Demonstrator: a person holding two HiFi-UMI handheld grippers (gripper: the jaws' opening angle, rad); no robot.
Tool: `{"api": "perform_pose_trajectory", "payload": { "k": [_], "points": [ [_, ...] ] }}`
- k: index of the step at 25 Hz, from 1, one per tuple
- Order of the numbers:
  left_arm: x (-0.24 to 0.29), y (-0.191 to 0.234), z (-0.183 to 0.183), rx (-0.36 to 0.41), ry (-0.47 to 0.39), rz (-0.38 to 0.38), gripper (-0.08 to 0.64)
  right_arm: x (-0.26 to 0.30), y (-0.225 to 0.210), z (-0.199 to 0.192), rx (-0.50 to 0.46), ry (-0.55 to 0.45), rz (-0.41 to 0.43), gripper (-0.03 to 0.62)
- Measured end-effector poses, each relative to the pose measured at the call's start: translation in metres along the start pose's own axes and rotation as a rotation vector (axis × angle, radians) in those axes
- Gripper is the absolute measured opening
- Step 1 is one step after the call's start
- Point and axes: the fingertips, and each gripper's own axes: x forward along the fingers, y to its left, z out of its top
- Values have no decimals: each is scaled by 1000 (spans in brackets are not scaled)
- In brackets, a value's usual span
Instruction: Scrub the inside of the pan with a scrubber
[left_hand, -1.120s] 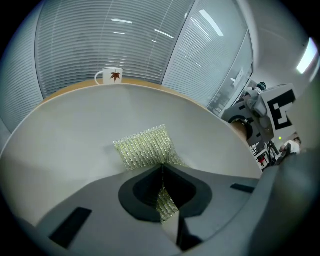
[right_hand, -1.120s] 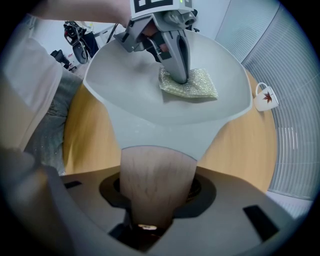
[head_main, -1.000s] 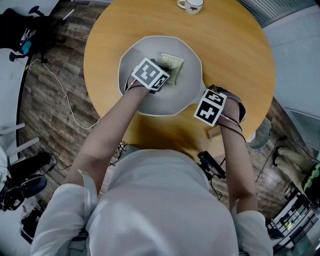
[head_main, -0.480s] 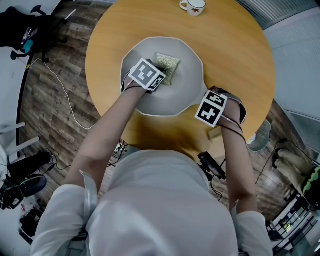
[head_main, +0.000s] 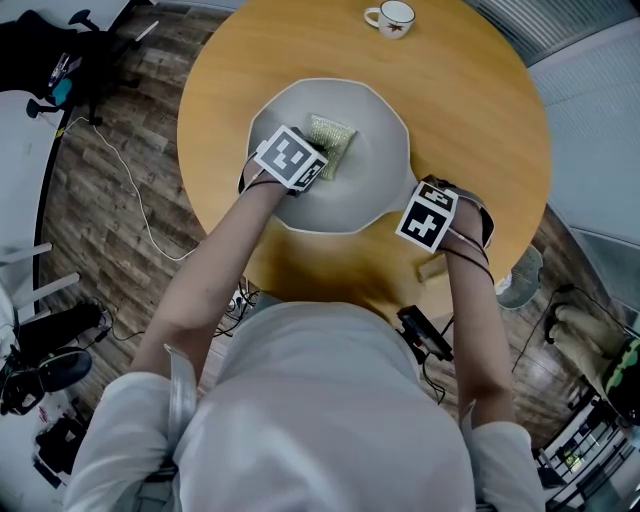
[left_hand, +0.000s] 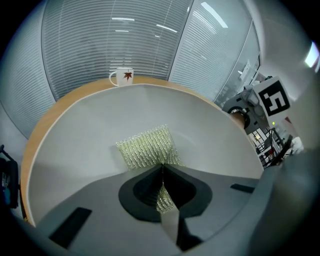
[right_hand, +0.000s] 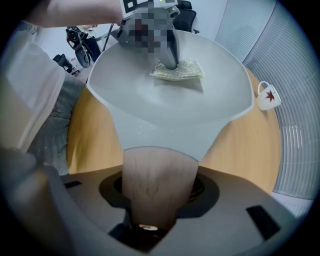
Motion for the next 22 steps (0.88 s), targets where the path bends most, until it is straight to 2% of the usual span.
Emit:
{"api": "perform_pose_trajectory", "payload": {
  "k": [10,22],
  "points": [
    [-5,-4,-6,-5,-11,5,17,0,3,5,-6,-19,1,184],
    [-20,-11,1,1,-48,25,17,-3,3,6,-30,-43,-28,244]
  ]
}}
